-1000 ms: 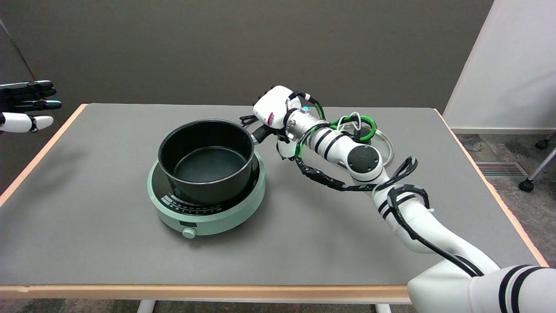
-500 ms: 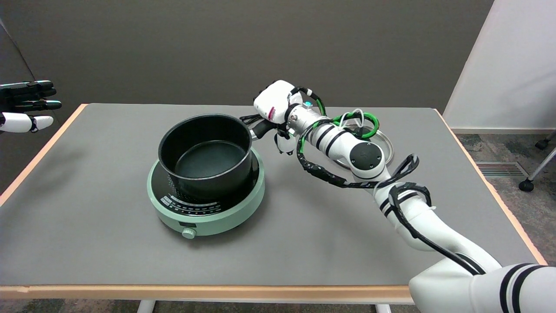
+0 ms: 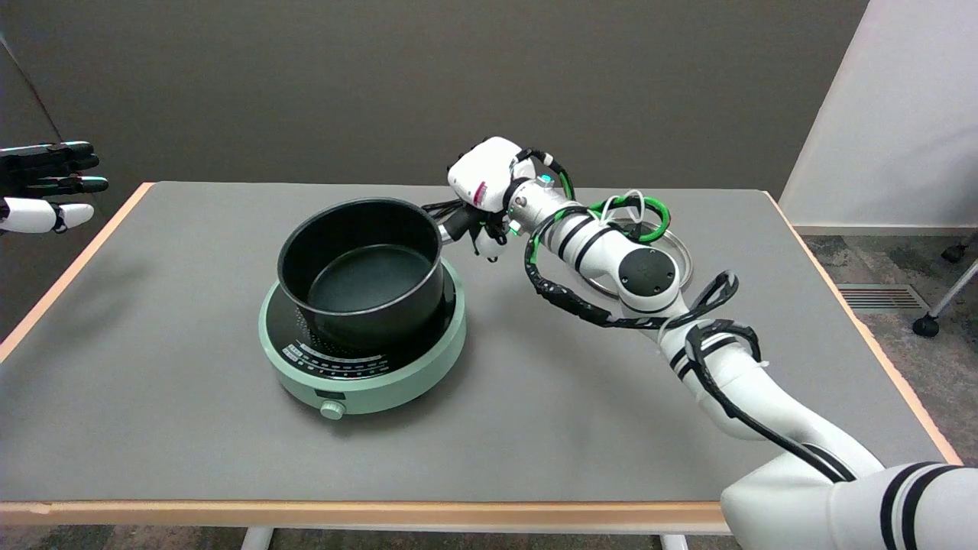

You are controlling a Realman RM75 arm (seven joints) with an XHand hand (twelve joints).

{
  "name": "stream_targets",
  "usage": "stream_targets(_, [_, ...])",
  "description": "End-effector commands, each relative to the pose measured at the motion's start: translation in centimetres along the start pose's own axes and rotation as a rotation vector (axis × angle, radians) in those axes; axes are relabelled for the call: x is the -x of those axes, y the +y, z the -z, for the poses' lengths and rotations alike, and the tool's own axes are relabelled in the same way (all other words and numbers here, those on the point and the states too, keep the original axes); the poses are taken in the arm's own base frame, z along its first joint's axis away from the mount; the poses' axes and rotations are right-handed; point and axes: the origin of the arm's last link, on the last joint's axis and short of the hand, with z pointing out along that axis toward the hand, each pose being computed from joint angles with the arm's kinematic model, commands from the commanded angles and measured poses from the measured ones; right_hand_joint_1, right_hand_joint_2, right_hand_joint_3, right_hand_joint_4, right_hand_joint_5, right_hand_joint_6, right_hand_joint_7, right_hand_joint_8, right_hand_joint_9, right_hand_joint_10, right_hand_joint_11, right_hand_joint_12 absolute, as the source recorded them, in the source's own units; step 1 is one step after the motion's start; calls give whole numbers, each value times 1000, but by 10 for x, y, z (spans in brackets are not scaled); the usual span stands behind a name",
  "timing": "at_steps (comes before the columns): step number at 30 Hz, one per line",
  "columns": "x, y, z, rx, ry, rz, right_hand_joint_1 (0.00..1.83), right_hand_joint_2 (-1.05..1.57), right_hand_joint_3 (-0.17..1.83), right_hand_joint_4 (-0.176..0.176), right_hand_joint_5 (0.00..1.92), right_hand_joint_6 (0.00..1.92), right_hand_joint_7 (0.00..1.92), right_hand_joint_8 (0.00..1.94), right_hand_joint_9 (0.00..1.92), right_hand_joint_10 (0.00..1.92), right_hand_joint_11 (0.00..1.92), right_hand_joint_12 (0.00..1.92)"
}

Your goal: Pick up the pot.

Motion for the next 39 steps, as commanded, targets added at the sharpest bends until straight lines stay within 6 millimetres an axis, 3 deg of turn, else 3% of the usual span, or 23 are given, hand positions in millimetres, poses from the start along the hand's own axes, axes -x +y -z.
stream_targets(1, [-3, 12, 4, 30, 23, -83, 1012, 598, 1601, -89, 1696, 1696, 1696, 1696, 1696, 1696, 1696, 1696])
stream_targets(4, [-4, 15, 5, 33, 26, -75, 1005, 607, 1616, -89, 1693, 1693, 1693, 1693, 1693, 1693, 1693, 1693])
stream_targets(5, [-4, 16, 6, 36, 27, -73, 847, 812, 1057, -84, 1690, 1690, 1690, 1690, 1690, 1690, 1690, 1690])
stream_targets(6, [-3, 17, 6, 39, 26, -78, 779, 556, 1086, -72, 1723, 1723, 1723, 1723, 1723, 1723, 1723, 1723])
stream_targets(9, [-4, 20, 8, 44, 32, -84, 560, 1026, 410, -72, 1772, 1772, 1772, 1772, 1772, 1772, 1772, 1772])
stream_targets(14, [-6, 26, 13, 56, 38, -63, 623, 1210, 150, -81, 1749, 1749, 1749, 1749, 1749, 1749, 1749, 1749])
stream_targets(17, [-5, 29, 16, 60, 37, -53, 760, 1111, 138, -76, 1735, 1735, 1735, 1735, 1735, 1735, 1735, 1735])
stream_targets(19, [1, 36, 21, 79, 28, -59, 844, 1038, 271, -78, 1724, 1724, 1724, 1724, 1724, 1724, 1724, 1724])
stream_targets(20, [-69, -3, 13, -27, 177, 70, 886, 1000, 366, -80, 1717, 1717, 1717, 1717, 1717, 1717, 1717, 1717])
stream_targets(21, [-13, 31, 20, 62, 59, -26, 907, 984, 473, -81, 1710, 1710, 1710, 1710, 1710, 1710, 1710, 1710])
stream_targets(22, [0, 40, 25, 86, 33, -54, 919, 980, 547, -82, 1706, 1706, 1706, 1706, 1706, 1706, 1706, 1706])
stream_targets(26, [-4, 40, 27, 81, 44, -52, 929, 1010, 697, -82, 1697, 1697, 1697, 1697, 1697, 1697, 1697, 1697])
stream_targets(27, [-65, 4, 21, -21, 176, 62, 929, 1016, 710, -82, 1695, 1695, 1695, 1695, 1695, 1695, 1695, 1695])
stream_targets(28, [-9, 40, 28, 73, 55, -36, 929, 1021, 720, -82, 1695, 1695, 1695, 1695, 1695, 1695, 1695, 1695])
stream_targets(29, [-2, 45, 30, 88, 42, -48, 929, 1024, 727, -82, 1694, 1694, 1694, 1694, 1694, 1694, 1694, 1694])
stream_targets(39, [3, 65, 50, 135, 49, -93, 930, 1076, 765, -83, 1677, 1677, 1677, 1677, 1677, 1677, 1677, 1677])
